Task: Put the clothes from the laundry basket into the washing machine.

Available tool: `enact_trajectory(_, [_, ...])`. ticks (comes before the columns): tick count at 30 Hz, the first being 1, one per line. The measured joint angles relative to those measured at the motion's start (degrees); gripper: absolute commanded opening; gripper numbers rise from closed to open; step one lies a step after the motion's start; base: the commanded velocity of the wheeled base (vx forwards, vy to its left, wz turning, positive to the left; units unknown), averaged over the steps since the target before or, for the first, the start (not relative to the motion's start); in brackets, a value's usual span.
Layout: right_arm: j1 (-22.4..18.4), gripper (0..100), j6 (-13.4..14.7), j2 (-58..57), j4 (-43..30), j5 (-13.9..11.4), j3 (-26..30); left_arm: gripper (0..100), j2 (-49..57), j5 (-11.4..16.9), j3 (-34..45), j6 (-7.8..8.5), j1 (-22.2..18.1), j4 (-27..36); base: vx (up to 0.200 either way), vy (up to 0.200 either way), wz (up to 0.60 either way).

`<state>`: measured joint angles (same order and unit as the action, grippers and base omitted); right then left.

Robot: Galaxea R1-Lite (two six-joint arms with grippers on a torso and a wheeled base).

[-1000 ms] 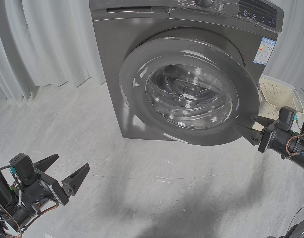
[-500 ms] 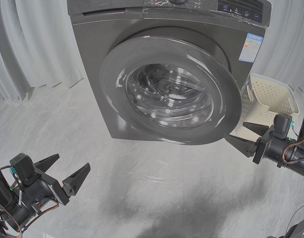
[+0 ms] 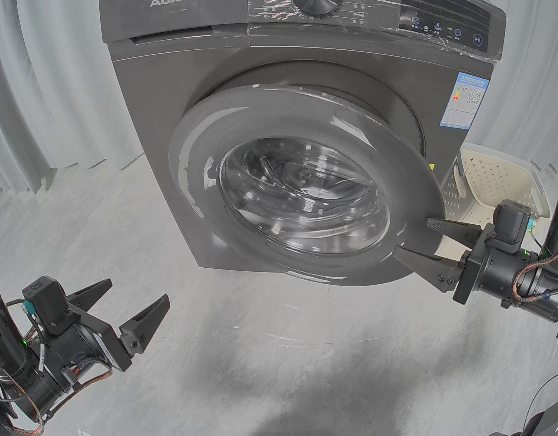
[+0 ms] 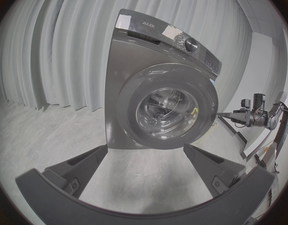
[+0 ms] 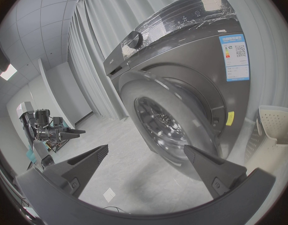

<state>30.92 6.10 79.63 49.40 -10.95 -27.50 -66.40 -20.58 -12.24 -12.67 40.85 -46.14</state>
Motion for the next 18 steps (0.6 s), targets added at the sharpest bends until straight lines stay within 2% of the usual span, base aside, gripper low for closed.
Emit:
enact_trajectory(5, [-0.22, 100, 0.0, 1.85, -0.21, 0.44, -3.12, 100, -0.22, -0.02, -0.21, 0.11, 0.02, -0.02, 0.2, 0.0, 0.0])
enact_trajectory(12, [-1.54, 100, -0.18, 6.18, 0.2, 7.07, -10.42, 100, -0.27, -0.09, 0.3, 0.22, 0.07, -1.21, 0.0, 0.0, 0.0])
enact_trajectory(17, [-2.19, 100, -0.05, 9.9, 1.29, 10.48, -14.69, 100, 0.28, -0.9, 2.93, 0.29, 0.0, -3.01, 0.0, 0.0, 0.0])
enact_trajectory(18, [-2.45, 100, 0.09, 10.56, 2.15, 10.51, -14.97, 100, 0.56, -1.1, 3.47, 0.29, 0.02, -3.25, 0.0, 0.0, 0.0])
